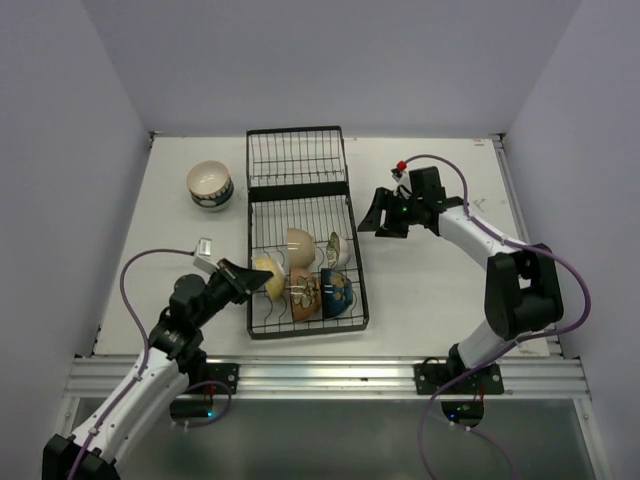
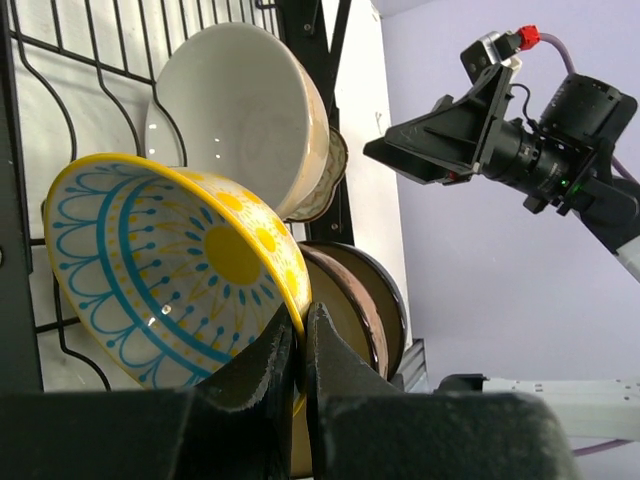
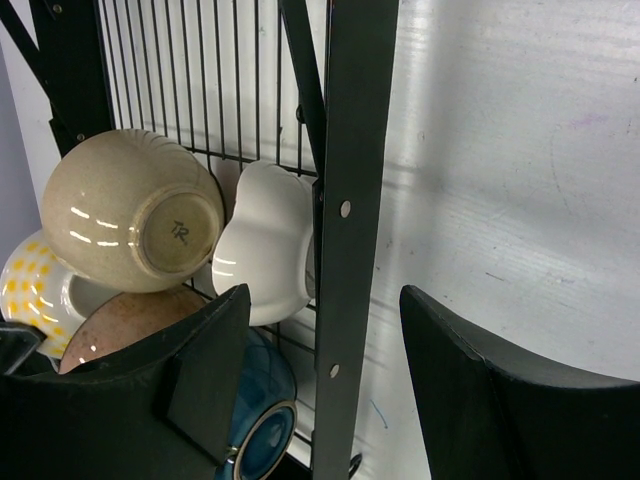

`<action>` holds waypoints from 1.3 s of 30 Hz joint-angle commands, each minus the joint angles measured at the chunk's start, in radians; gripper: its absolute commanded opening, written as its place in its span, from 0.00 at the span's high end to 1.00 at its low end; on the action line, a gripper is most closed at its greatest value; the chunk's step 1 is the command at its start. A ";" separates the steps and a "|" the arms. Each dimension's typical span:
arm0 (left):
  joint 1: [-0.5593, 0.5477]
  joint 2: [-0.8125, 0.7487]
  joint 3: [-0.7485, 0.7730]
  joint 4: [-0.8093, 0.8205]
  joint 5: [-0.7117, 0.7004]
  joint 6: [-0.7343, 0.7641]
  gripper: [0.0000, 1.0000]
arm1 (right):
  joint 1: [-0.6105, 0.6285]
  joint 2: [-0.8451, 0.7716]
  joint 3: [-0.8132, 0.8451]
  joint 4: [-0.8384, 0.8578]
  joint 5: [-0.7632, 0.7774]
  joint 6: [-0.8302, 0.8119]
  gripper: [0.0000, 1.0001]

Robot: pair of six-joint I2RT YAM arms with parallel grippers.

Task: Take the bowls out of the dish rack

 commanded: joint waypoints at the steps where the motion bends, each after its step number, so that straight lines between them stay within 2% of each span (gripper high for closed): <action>1: 0.004 0.030 0.091 0.060 -0.052 0.086 1.00 | -0.002 0.009 0.044 -0.010 0.007 -0.021 0.35; 4: 0.004 0.070 0.179 -0.002 -0.100 0.163 1.00 | -0.004 0.012 0.050 -0.006 0.007 -0.022 0.35; 7: 0.005 0.124 0.321 -0.097 -0.165 0.313 1.00 | -0.004 0.015 0.052 -0.002 0.002 -0.024 0.35; 8: 0.005 0.144 0.413 -0.161 -0.185 0.345 1.00 | -0.005 0.015 0.050 0.001 -0.001 -0.024 0.35; 13: 0.005 0.334 0.672 -0.308 -0.232 0.558 1.00 | -0.007 0.012 0.049 0.007 -0.009 -0.027 0.35; 17: 0.010 0.495 0.899 -0.448 -0.356 0.762 1.00 | -0.008 -0.008 0.043 0.015 0.004 -0.031 0.35; 20: 0.051 0.672 1.070 -0.521 -0.316 0.871 1.00 | -0.008 -0.021 0.035 0.015 0.013 -0.034 0.35; 23: 0.161 0.815 1.232 -0.590 -0.217 0.936 1.00 | -0.008 -0.038 0.018 0.029 0.005 -0.035 0.35; 24: 0.204 0.854 1.281 -0.610 -0.229 0.948 1.00 | -0.008 -0.043 0.014 0.035 0.004 -0.030 0.35; 26: 0.211 0.924 1.408 -0.668 -0.298 1.005 1.00 | -0.008 -0.052 0.001 0.047 -0.002 -0.027 0.35; 29: 0.212 1.111 1.560 -0.752 -0.365 1.057 1.00 | -0.008 -0.064 -0.009 0.059 -0.010 -0.016 0.34; 33: 0.212 1.280 1.712 -0.841 -0.402 1.097 1.00 | -0.008 -0.077 -0.014 0.063 -0.010 -0.008 0.35; 39: 0.212 1.429 1.816 -0.900 -0.486 1.141 1.00 | -0.007 -0.095 -0.025 0.070 -0.005 -0.002 0.35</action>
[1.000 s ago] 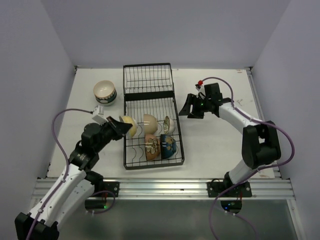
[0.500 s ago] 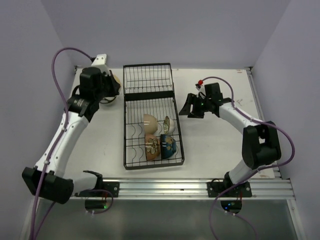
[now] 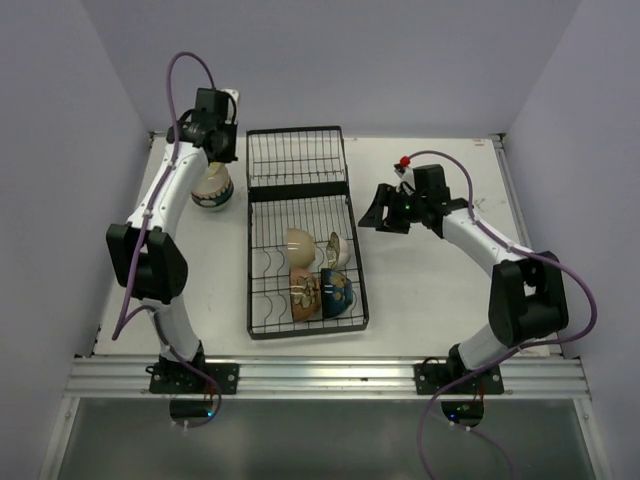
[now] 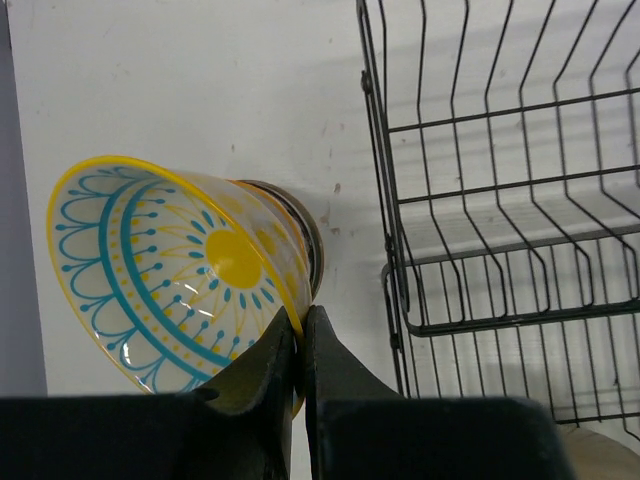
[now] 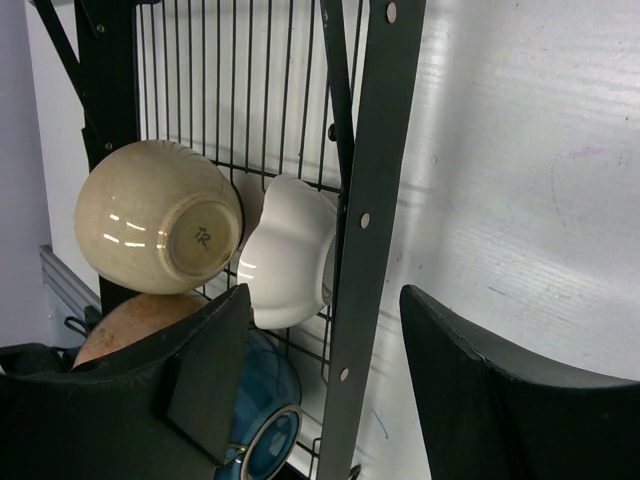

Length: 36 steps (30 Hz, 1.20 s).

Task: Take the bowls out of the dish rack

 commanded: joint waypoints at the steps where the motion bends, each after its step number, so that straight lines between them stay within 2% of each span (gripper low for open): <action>1: -0.002 0.035 0.088 -0.050 -0.107 0.073 1.00 | -0.003 -0.051 -0.019 0.037 -0.002 0.008 0.35; 8: -0.001 0.128 0.113 -0.066 -0.140 0.075 1.00 | -0.001 -0.045 -0.015 0.034 0.003 0.009 0.35; 32: -0.001 0.205 0.065 -0.055 -0.195 0.073 1.00 | -0.001 -0.025 -0.009 0.024 0.015 0.000 0.35; 36: -0.001 0.204 0.061 -0.055 -0.201 0.067 0.93 | -0.003 -0.025 -0.009 0.024 0.018 0.000 0.35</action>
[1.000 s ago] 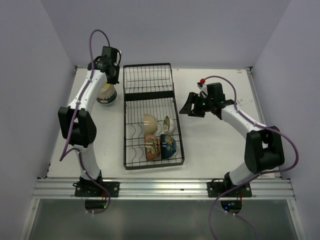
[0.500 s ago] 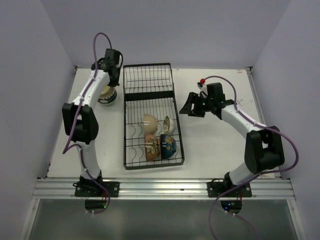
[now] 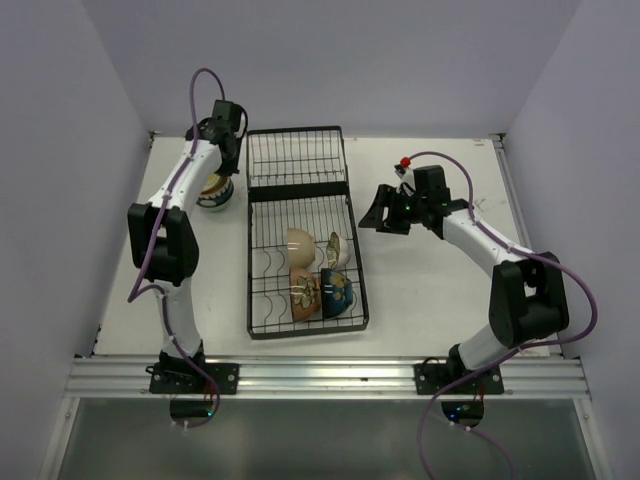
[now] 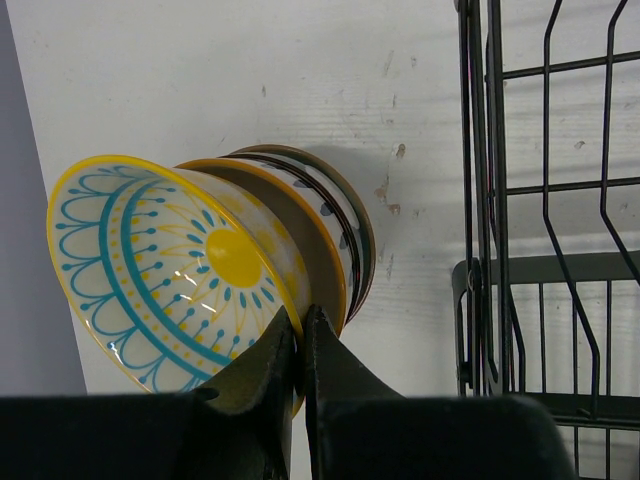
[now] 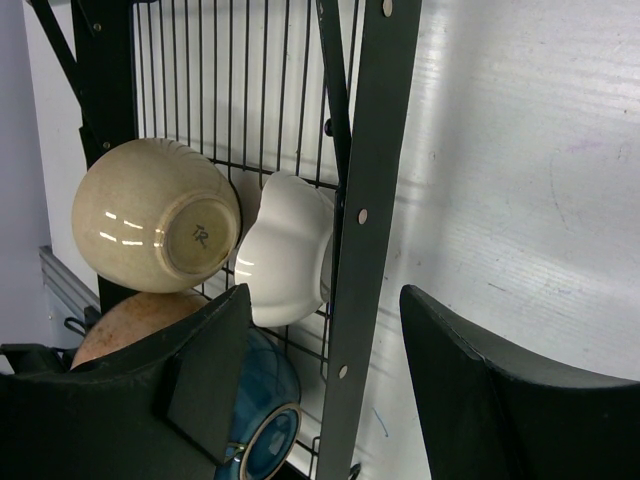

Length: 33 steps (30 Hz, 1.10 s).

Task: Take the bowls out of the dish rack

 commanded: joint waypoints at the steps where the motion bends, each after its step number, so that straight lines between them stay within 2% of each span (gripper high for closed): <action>1: -0.001 -0.009 0.012 0.017 -0.046 0.020 0.92 | -0.001 -0.015 0.006 0.017 0.015 -0.005 0.35; 16: -0.001 -0.006 0.005 0.017 -0.038 0.014 0.81 | -0.003 -0.010 0.004 0.014 0.018 -0.010 0.34; 25: -0.001 -0.020 0.009 0.013 -0.036 0.011 0.64 | -0.001 -0.010 0.003 0.014 0.018 -0.008 0.34; 33: -0.003 -0.063 0.012 0.014 -0.018 0.003 0.57 | -0.003 -0.007 0.004 0.015 0.012 -0.007 0.34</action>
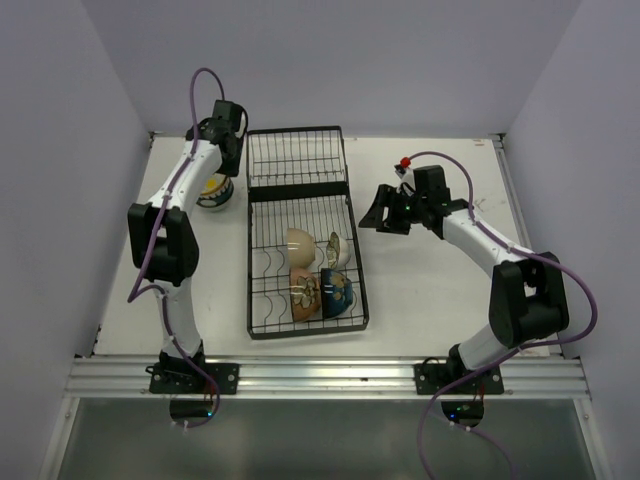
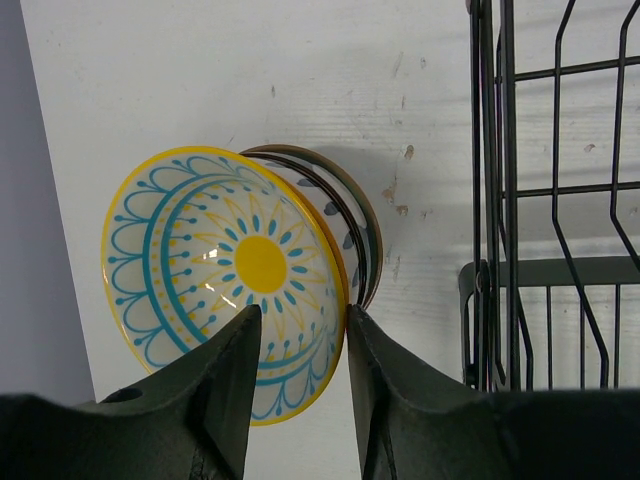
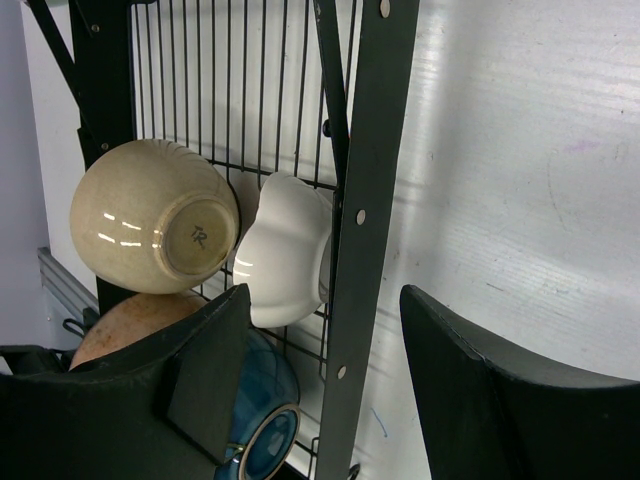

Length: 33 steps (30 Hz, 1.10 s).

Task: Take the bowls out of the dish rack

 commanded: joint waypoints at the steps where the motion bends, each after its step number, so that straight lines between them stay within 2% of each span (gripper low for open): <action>1: -0.002 -0.066 0.009 0.014 0.005 0.001 0.57 | -0.003 -0.007 0.004 0.015 0.006 -0.006 0.34; 10: -0.003 -0.073 -0.013 0.036 0.060 -0.005 0.60 | -0.003 -0.012 0.003 0.014 0.005 -0.008 0.34; 22: -0.009 -0.077 -0.099 0.077 0.060 -0.008 0.61 | -0.001 -0.001 0.004 0.017 0.001 -0.006 0.34; 25: -0.011 -0.074 -0.108 0.088 0.065 -0.008 0.66 | -0.001 0.002 0.004 0.017 0.003 -0.005 0.34; 33: -0.015 -0.065 -0.132 0.105 0.063 -0.012 0.68 | -0.001 0.004 0.004 0.018 0.001 -0.005 0.34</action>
